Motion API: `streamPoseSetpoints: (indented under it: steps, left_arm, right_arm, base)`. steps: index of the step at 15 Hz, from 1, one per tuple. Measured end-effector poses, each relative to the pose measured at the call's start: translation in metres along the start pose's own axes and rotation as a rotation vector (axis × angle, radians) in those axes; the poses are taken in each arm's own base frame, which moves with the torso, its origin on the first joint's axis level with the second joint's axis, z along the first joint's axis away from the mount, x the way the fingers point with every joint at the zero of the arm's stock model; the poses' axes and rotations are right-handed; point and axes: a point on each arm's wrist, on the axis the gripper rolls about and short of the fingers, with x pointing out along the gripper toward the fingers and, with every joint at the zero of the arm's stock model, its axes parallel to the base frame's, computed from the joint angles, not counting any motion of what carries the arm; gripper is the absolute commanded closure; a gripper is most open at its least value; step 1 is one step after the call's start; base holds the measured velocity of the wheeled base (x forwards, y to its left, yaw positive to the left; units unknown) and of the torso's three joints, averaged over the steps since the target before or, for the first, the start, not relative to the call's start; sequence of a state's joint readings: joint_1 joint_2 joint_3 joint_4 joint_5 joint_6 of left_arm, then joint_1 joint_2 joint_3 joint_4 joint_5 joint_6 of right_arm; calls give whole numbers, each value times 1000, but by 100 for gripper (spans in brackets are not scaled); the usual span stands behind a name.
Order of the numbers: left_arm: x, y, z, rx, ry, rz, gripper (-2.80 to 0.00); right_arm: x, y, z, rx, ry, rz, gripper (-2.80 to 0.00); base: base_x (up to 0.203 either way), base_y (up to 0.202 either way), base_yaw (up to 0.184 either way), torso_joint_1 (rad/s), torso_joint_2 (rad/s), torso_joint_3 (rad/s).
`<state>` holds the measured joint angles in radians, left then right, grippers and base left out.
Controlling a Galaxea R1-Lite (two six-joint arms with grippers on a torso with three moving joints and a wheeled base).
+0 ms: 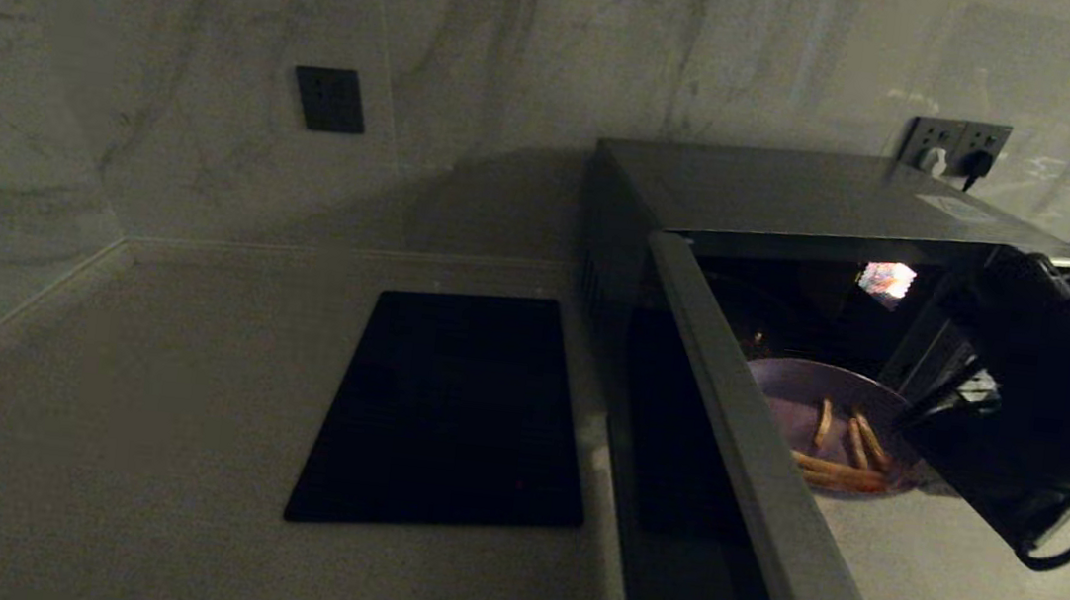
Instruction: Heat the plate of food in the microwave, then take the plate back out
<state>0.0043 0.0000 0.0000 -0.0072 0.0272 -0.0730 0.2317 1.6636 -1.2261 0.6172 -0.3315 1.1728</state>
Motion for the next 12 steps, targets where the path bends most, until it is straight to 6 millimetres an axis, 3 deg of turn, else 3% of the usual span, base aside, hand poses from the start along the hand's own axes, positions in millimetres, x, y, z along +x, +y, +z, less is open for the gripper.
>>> streamPoseSetpoints:
  steps: [3, 5, 12]
  left_arm:
    - [0, 0, 0, 0, 0, 0, 0]
    - [0, 0, 0, 0, 0, 0, 0]
    - [0, 0, 0, 0, 0, 0, 0]
  right_arm:
    - [-14, -35, -5, 1, -65, -66, 0]
    - [-20, -56, 3, 36, -103, -135, 0]
    - [-12, -105, 62, 335, -258, -325, 0]
  base:
    - [0, 0, 0, 0, 0, 0]
    - [0, 0, 0, 0, 0, 0]
    - [0, 0, 0, 0, 0, 0]
